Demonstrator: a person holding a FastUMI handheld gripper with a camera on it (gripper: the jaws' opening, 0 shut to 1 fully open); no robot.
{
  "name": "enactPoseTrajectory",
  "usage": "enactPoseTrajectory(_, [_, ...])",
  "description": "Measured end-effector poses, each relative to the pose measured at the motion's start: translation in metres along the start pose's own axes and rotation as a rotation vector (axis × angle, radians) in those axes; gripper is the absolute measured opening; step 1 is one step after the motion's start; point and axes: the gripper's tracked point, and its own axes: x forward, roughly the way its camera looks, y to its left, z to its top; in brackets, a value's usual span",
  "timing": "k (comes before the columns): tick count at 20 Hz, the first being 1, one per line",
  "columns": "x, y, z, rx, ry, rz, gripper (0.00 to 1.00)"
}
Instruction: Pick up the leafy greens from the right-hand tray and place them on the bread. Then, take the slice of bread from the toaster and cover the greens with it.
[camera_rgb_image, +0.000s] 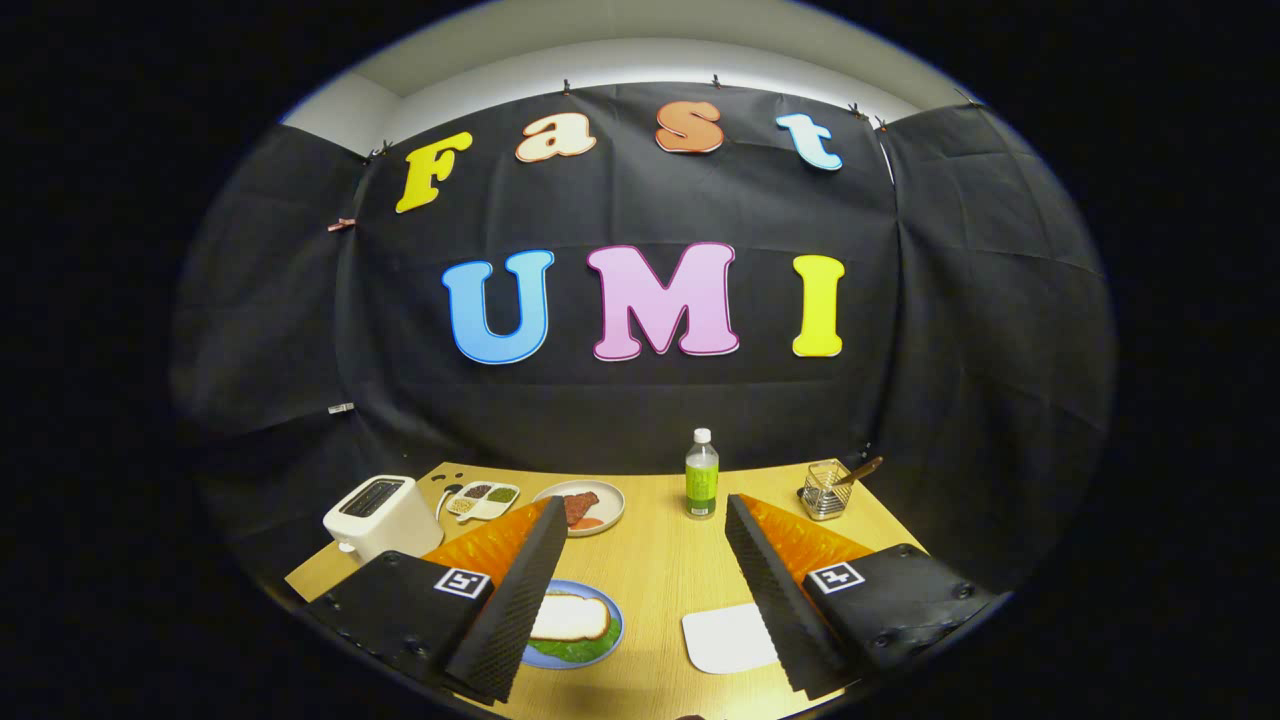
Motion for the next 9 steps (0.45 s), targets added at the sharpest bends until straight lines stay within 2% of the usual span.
enactPoseTrajectory(4, [-0.007, -0.019, -0.002, 0.000, 0.031, -0.039, 0.99])
enactPoseTrajectory(9, [-0.013, -0.026, 0.015, 0.019, 0.009, -0.043, 0.99])
